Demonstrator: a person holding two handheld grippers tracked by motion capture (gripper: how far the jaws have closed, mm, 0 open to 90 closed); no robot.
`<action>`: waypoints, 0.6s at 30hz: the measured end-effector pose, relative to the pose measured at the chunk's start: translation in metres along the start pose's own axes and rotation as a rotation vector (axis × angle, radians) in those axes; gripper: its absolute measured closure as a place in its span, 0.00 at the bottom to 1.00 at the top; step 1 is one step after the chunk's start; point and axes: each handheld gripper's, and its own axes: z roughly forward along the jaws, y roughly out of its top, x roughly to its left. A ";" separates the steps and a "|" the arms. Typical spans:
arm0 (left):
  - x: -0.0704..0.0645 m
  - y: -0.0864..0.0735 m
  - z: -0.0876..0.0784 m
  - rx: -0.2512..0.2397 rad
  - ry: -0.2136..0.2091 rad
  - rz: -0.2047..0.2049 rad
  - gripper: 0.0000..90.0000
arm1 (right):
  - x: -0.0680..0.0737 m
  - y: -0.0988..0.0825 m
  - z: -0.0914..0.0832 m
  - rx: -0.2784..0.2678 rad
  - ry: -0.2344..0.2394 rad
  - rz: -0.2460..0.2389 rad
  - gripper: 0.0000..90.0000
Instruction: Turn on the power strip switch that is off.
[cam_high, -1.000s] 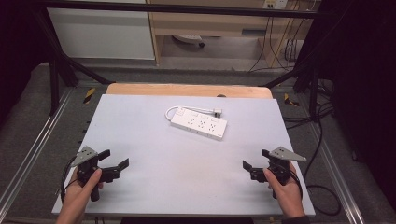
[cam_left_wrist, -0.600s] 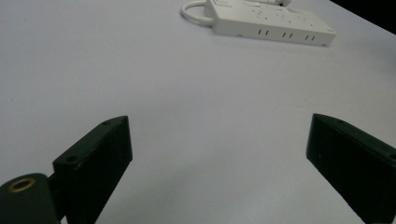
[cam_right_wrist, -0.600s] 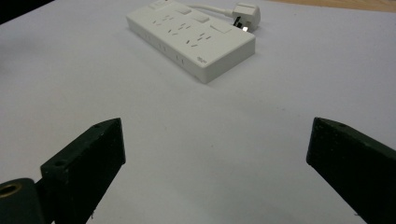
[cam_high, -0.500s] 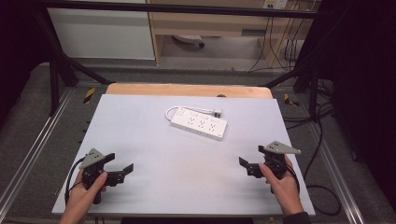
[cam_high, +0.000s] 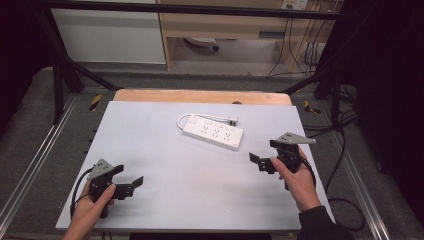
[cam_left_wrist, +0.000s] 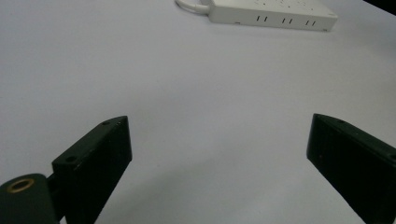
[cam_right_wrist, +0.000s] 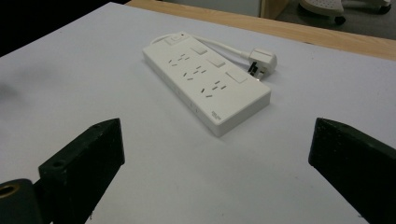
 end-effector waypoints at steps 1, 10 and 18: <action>0.000 0.000 -0.001 -0.004 -0.001 0.001 0.07 | -0.001 0.004 0.002 0.001 -0.006 -0.007 0.04; -0.001 0.000 0.002 0.005 -0.010 0.015 0.07 | 0.000 0.028 0.032 0.009 -0.026 -0.036 0.05; -0.003 0.000 0.003 0.011 -0.025 0.020 0.07 | -0.011 0.044 0.052 0.010 -0.053 -0.012 0.06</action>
